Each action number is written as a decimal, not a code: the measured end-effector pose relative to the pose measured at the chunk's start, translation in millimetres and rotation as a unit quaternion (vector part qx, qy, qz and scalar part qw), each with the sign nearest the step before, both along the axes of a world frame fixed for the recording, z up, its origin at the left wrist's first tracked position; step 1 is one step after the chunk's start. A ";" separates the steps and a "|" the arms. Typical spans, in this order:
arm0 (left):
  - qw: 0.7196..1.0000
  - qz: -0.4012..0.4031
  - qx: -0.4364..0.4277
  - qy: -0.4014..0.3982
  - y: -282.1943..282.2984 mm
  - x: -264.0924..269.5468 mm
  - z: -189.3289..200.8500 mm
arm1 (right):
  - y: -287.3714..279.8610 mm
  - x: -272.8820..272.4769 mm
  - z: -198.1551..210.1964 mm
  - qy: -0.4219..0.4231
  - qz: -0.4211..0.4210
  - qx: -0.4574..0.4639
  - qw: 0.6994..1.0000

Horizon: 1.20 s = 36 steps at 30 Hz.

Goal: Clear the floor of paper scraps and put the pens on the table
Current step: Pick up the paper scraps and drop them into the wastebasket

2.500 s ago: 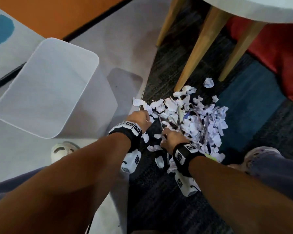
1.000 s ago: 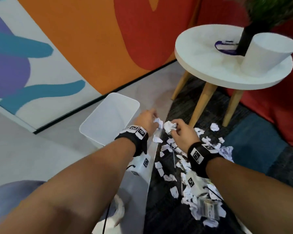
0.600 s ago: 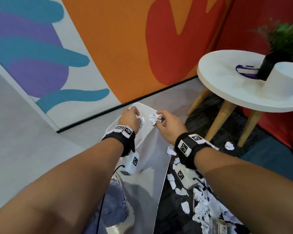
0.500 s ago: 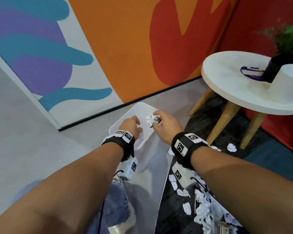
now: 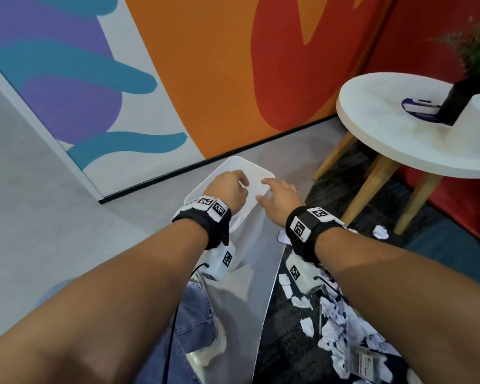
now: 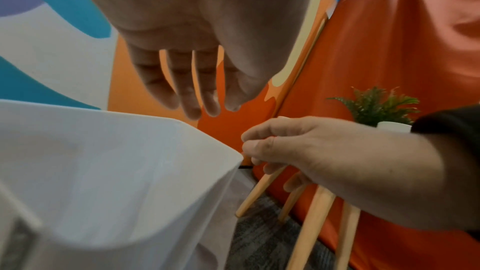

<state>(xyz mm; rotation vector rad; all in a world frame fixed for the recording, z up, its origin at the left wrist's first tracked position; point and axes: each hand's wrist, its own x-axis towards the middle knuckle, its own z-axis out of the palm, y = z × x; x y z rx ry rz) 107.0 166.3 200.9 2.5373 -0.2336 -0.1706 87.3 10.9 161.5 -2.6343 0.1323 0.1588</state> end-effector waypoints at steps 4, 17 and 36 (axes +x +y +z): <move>0.999 -0.045 -0.022 -0.011 -34.8 -14.7 1.6 | -36.1 -21.0 -6.5 0.010 -0.047 0.018 0.999; 0.976 -0.164 0.033 0.138 -142.6 -45.4 -81.3 | -146.8 -104.9 -95.4 0.216 -0.164 0.055 0.961; 0.871 -0.287 0.200 0.346 -187.7 -75.5 -269.6 | -202.8 -123.6 -230.4 0.291 -0.065 0.005 0.955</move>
